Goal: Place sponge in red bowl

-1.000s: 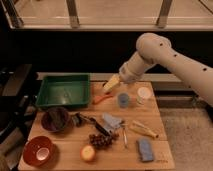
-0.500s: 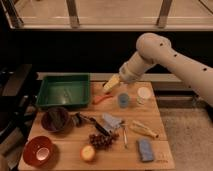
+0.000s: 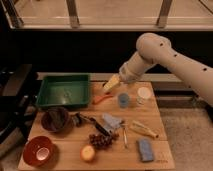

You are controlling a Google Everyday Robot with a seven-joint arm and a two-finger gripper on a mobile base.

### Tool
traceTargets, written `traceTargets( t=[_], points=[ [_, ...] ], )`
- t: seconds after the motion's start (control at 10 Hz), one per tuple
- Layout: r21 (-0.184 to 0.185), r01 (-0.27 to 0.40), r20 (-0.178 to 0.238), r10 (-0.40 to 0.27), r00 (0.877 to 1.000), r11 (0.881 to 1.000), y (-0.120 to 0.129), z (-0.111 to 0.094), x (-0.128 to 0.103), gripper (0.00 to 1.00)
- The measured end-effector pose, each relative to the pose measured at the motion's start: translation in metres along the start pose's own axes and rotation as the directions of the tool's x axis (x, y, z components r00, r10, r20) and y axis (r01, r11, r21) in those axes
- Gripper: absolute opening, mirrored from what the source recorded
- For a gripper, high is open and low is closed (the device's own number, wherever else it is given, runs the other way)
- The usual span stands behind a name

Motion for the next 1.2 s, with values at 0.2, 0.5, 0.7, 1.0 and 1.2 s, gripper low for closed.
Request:
traceTargets(
  t=[0.2, 0.5, 0.7, 1.0, 1.2],
  points=[
    [0.013, -0.003, -0.007, 0.003, 1.0, 1.0, -0.002, 0.001, 0.002, 0.73],
    [0.007, -0.1, 0.004, 0.1, 0.995, 0.995, -0.041, 0.01, 0.039, 0.73],
    [0.019, -0.167, -0.009, 0.167, 0.986, 0.986, -0.077, 0.012, 0.081, 0.73],
    [0.059, -0.247, -0.068, 0.251, 0.966, 0.967, -0.114, 0.019, 0.149, 0.73],
    [0.058, -0.244, -0.07, 0.248, 0.966, 0.968, -0.113, 0.019, 0.149, 0.73]
  ],
)
